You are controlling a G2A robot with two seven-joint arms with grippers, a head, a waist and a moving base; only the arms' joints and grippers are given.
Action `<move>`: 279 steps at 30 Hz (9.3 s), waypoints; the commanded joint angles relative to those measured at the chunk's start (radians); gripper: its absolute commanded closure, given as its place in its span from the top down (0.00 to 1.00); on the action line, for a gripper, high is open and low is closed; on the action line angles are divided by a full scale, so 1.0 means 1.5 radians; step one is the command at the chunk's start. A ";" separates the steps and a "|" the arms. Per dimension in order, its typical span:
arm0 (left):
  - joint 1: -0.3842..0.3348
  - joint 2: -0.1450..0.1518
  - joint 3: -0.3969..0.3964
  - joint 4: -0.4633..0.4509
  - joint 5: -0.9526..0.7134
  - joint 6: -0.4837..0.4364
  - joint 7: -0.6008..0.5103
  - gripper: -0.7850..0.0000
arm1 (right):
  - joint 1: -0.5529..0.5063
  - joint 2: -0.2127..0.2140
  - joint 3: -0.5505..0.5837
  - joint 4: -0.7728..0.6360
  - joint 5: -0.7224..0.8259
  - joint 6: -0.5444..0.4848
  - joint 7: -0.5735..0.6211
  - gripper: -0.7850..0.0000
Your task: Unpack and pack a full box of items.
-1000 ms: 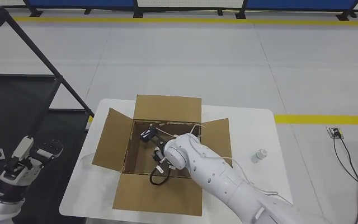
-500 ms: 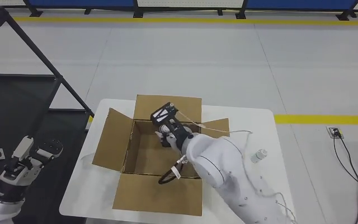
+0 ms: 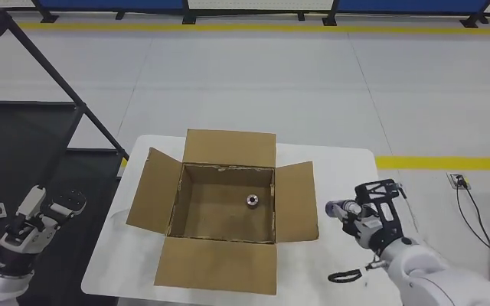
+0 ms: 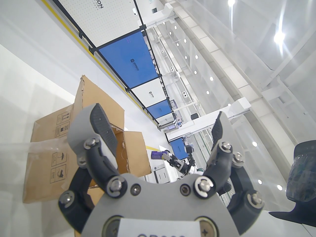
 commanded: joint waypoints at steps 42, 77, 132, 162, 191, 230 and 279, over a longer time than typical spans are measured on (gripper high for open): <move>0.000 0.000 0.000 0.000 0.000 0.000 0.000 1.00 | 0.076 0.032 0.008 0.384 -0.089 -0.020 -0.108 1.00; 0.000 0.000 0.000 0.000 0.000 0.000 0.000 1.00 | 0.646 -0.056 -0.585 0.565 0.130 -0.054 0.047 1.00; 0.000 0.000 0.000 0.000 0.000 0.000 0.000 1.00 | 0.742 -0.194 -0.689 1.130 0.159 -0.022 -0.142 0.00; 0.000 0.000 0.000 0.000 0.000 0.000 0.000 1.00 | 0.004 -0.024 -0.097 -0.001 -0.108 0.062 -0.005 0.00; 0.000 0.000 0.000 0.000 0.000 0.000 0.000 1.00 | 0.003 -0.005 -0.089 0.344 -0.116 0.020 -0.096 0.00; 0.000 0.000 0.000 0.000 0.000 0.000 0.000 1.00 | 0.052 -0.003 -0.199 0.294 0.031 -0.034 -0.203 0.93; 0.000 0.000 0.000 0.000 0.000 0.000 0.000 1.00 | -0.108 0.019 -0.049 0.048 0.010 0.081 -0.234 1.00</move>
